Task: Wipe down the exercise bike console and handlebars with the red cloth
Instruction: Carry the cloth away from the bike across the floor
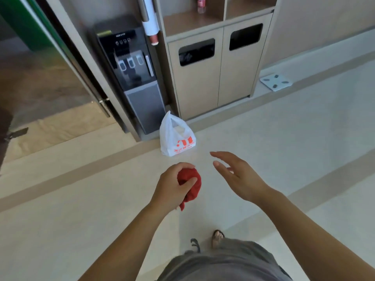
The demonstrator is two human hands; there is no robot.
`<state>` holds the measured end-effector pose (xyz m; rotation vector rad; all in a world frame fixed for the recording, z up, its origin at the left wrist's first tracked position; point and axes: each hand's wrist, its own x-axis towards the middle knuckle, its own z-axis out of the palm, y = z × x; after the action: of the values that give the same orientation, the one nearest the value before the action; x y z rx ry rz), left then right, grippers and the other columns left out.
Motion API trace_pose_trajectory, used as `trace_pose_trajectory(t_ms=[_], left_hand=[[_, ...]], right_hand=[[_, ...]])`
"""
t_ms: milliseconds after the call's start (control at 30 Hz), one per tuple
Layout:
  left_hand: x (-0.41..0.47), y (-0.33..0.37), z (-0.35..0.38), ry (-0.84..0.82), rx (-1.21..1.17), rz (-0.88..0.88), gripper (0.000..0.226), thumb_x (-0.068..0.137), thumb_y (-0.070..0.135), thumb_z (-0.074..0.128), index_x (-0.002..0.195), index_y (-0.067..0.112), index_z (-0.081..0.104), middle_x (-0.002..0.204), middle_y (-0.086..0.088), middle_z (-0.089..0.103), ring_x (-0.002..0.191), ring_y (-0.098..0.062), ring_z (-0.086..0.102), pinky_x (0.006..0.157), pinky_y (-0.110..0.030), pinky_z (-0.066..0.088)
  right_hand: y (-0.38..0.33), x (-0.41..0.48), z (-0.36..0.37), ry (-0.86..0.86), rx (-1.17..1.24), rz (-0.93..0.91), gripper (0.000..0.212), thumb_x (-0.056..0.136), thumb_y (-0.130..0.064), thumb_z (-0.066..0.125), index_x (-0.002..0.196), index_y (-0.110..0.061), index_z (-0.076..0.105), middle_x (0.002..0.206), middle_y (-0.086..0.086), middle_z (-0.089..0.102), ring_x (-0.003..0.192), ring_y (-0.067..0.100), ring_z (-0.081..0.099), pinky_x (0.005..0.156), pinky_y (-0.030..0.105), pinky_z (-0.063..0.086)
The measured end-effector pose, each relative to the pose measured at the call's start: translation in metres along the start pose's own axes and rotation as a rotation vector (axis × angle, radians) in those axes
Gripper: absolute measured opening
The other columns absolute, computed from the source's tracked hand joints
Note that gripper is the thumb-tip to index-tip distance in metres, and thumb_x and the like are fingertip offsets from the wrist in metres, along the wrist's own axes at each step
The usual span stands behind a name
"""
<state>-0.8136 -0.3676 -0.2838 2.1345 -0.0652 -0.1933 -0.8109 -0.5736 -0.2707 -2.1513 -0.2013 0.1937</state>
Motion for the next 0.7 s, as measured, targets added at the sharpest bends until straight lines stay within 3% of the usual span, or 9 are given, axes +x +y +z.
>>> trace_pose_trajectory(t_ms=[133, 233, 300, 433, 633, 700], left_hand=[[0.092, 0.029, 0.01, 0.04, -0.031, 0.007, 0.029, 0.082, 0.022, 0.069, 0.105, 0.036, 0.059, 0.112, 0.013, 0.06, 0.106, -0.009, 0.054, 0.084, -0.016, 0.046], [0.153, 0.049, 0.014, 0.034, -0.022, 0.024, 0.031, 0.084, 0.023, 0.068, 0.109, 0.036, 0.057, 0.116, 0.011, 0.059, 0.107, -0.009, 0.052, 0.088, -0.022, 0.048], [0.193, 0.057, 0.016, 0.023, -0.035, 0.049, 0.031, 0.084, 0.022, 0.067, 0.105, 0.041, 0.056, 0.109, 0.021, 0.057, 0.104, -0.005, 0.052, 0.088, -0.023, 0.048], [0.276, 0.062, 0.026, -0.028, 0.024, 0.136, 0.036, 0.083, 0.022, 0.069, 0.1, 0.047, 0.051, 0.097, 0.038, 0.048, 0.096, 0.014, 0.047, 0.083, -0.013, 0.042], [0.427, 0.052, 0.036, -0.086, 0.086, 0.177, 0.035, 0.083, 0.026, 0.068, 0.103, 0.048, 0.05, 0.103, 0.033, 0.05, 0.098, 0.005, 0.048, 0.076, -0.002, 0.038], [0.48, 0.057, 0.034, -0.103, 0.081, 0.174, 0.034, 0.083, 0.025, 0.067, 0.103, 0.047, 0.052, 0.107, 0.025, 0.056, 0.102, -0.001, 0.05, 0.08, -0.006, 0.041]], right_hand=[[0.022, 0.073, -0.054, 0.017, -0.019, 0.027, 0.056, 0.087, -0.059, 0.031, 0.133, -0.031, 0.046, 0.137, -0.013, 0.047, 0.123, 0.005, 0.044, 0.102, 0.026, 0.038], [0.034, 0.123, -0.081, 0.013, -0.034, 0.037, 0.056, 0.086, -0.06, 0.03, 0.133, -0.033, 0.045, 0.138, -0.014, 0.045, 0.12, 0.002, 0.042, 0.1, 0.022, 0.036], [0.042, 0.157, -0.096, 0.018, -0.034, 0.028, 0.056, 0.087, -0.06, 0.03, 0.133, -0.033, 0.045, 0.137, -0.014, 0.046, 0.117, -0.002, 0.041, 0.098, 0.02, 0.034], [0.067, 0.23, -0.119, 0.026, -0.039, 0.039, 0.055, 0.087, -0.063, 0.029, 0.133, -0.037, 0.043, 0.138, -0.015, 0.045, 0.122, 0.001, 0.042, 0.101, 0.024, 0.036], [0.11, 0.367, -0.161, 0.034, -0.061, 0.076, 0.052, 0.087, -0.065, 0.029, 0.132, -0.041, 0.042, 0.132, -0.024, 0.043, 0.116, -0.008, 0.038, 0.094, 0.015, 0.031], [0.117, 0.414, -0.179, 0.049, -0.056, 0.092, 0.054, 0.086, -0.066, 0.028, 0.131, -0.041, 0.043, 0.129, -0.025, 0.043, 0.116, -0.007, 0.04, 0.094, 0.014, 0.031]])
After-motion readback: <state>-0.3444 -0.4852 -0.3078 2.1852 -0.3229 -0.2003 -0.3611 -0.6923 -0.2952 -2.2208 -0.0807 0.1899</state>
